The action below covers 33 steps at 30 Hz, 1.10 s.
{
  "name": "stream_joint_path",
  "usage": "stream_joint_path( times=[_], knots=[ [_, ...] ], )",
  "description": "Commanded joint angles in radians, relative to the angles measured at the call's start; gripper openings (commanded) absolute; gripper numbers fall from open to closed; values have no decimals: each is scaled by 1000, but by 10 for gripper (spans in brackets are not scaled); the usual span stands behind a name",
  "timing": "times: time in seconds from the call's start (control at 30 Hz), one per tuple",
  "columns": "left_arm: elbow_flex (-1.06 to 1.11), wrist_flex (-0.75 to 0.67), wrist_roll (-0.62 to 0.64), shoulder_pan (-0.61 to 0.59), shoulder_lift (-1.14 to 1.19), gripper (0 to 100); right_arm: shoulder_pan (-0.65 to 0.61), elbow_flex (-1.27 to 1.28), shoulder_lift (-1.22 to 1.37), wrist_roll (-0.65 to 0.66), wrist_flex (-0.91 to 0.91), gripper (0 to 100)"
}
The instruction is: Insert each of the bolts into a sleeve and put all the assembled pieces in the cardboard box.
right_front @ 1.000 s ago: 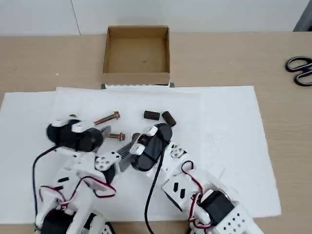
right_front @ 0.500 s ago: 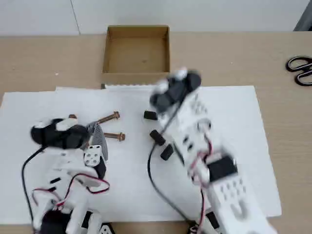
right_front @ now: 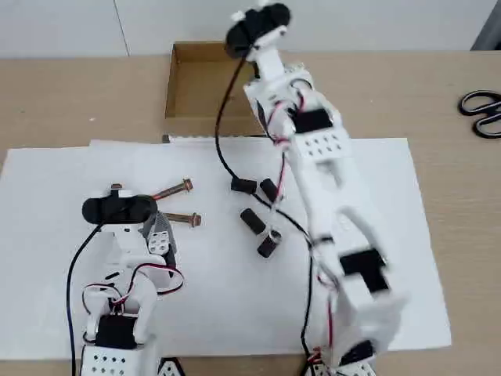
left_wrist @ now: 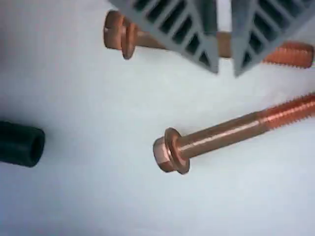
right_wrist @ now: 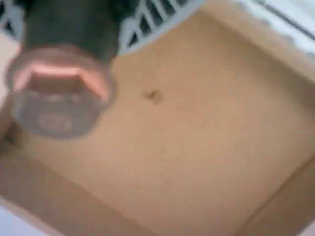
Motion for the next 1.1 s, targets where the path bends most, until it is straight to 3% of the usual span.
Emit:
stream_joint_path(
  times=[0.0,0.2,0.4,0.63,0.8,0.97,1.07],
  knots=[
    [-1,-29,-5,-3,-11,6,1,-304,177,86,-28,4],
    [1,-3,0,-3,-11,6,-25,-592,449,153,-19,13],
    [1,-3,0,-3,-11,6,-41,-726,581,175,81,173],
    [1,-3,0,-3,-11,6,-44,-839,605,175,143,87],
    [1,-3,0,-3,-11,6,-48,-1033,604,173,395,1],
    [1,-3,0,-3,-11,6,-59,-1316,613,120,690,3],
    [1,-3,0,-3,-11,6,-64,-1341,601,64,802,3]
  ],
)
